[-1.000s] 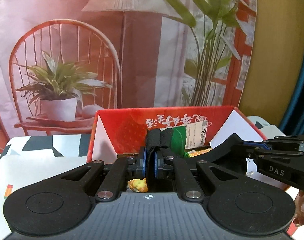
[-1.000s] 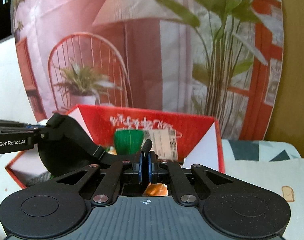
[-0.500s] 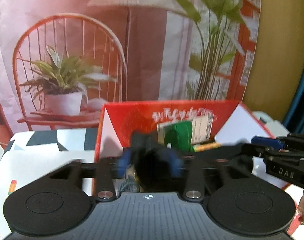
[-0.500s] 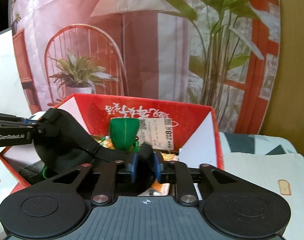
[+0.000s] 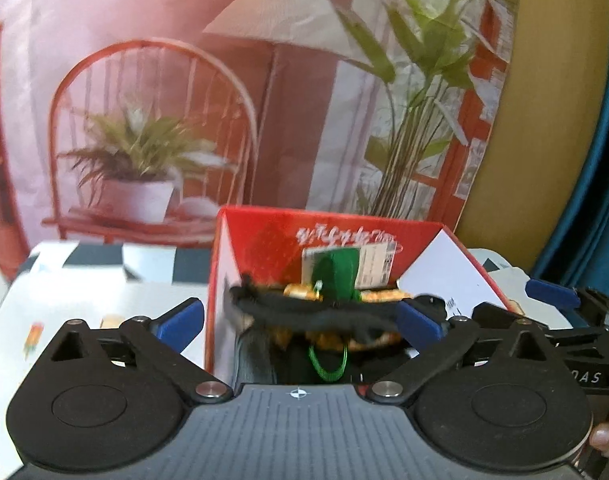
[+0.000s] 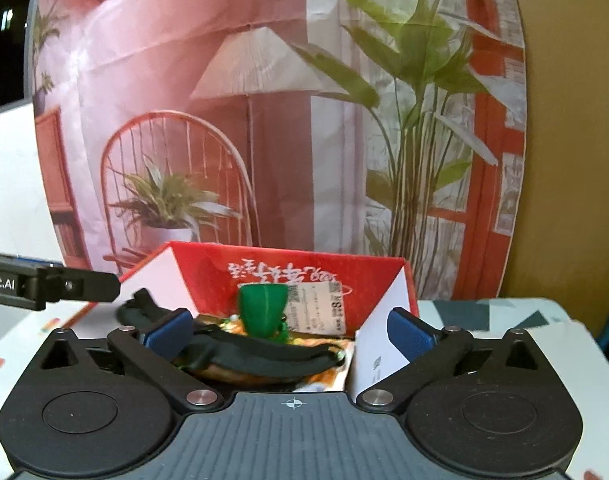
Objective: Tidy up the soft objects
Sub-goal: 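Lower the eye mask into the box and open both grippers, then move both grippers down to the white packet of green cable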
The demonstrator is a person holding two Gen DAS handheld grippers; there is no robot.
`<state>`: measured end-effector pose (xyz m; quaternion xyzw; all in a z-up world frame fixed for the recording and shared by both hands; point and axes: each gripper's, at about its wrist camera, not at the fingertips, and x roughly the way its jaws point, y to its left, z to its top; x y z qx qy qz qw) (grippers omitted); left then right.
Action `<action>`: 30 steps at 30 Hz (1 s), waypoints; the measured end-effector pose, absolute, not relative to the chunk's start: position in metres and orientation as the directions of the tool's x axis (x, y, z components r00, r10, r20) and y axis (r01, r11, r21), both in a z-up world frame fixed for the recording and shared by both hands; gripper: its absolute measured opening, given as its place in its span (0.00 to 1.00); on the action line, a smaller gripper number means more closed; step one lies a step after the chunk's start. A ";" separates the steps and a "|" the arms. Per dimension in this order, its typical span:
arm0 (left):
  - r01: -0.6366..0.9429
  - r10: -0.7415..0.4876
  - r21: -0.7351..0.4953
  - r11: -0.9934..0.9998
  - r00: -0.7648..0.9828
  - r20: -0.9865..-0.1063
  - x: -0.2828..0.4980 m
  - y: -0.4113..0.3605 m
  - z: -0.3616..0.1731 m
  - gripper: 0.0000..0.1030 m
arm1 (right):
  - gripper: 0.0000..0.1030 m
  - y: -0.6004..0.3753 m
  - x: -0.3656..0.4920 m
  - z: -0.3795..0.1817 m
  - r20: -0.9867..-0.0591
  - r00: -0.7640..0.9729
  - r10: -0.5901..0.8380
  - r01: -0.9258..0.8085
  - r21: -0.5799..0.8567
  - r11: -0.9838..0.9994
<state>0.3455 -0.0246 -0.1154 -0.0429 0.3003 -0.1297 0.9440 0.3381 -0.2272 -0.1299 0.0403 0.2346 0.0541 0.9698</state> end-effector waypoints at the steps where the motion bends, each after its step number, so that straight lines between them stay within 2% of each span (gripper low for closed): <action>1: 0.215 -0.282 -0.184 0.959 0.785 -0.552 0.339 -0.020 -0.117 1.00 | 1.00 -0.227 0.331 -0.130 -0.440 0.889 0.125 -0.082 0.116 0.990; 6: 0.153 -0.280 -0.265 0.952 0.785 -0.552 0.308 0.003 -0.134 1.00 | 1.00 -0.221 0.297 -0.141 -0.422 0.903 0.082 -0.041 0.105 0.994; 11: 0.128 -0.235 -0.218 0.968 0.772 -0.590 0.281 0.013 -0.155 1.00 | 1.00 -0.216 0.260 -0.164 -0.417 0.908 0.046 -0.018 0.070 0.997; 19: 0.145 -0.192 -0.125 0.981 0.726 -0.661 0.243 0.013 -0.192 1.00 | 1.00 -0.192 0.227 -0.206 -0.532 0.842 0.092 -0.093 0.026 0.995; 30: 0.060 -0.160 -0.175 0.983 0.746 -0.646 0.219 0.027 -0.204 1.00 | 1.00 -0.161 0.210 -0.233 -0.618 0.770 0.158 -0.208 -0.009 0.978</action>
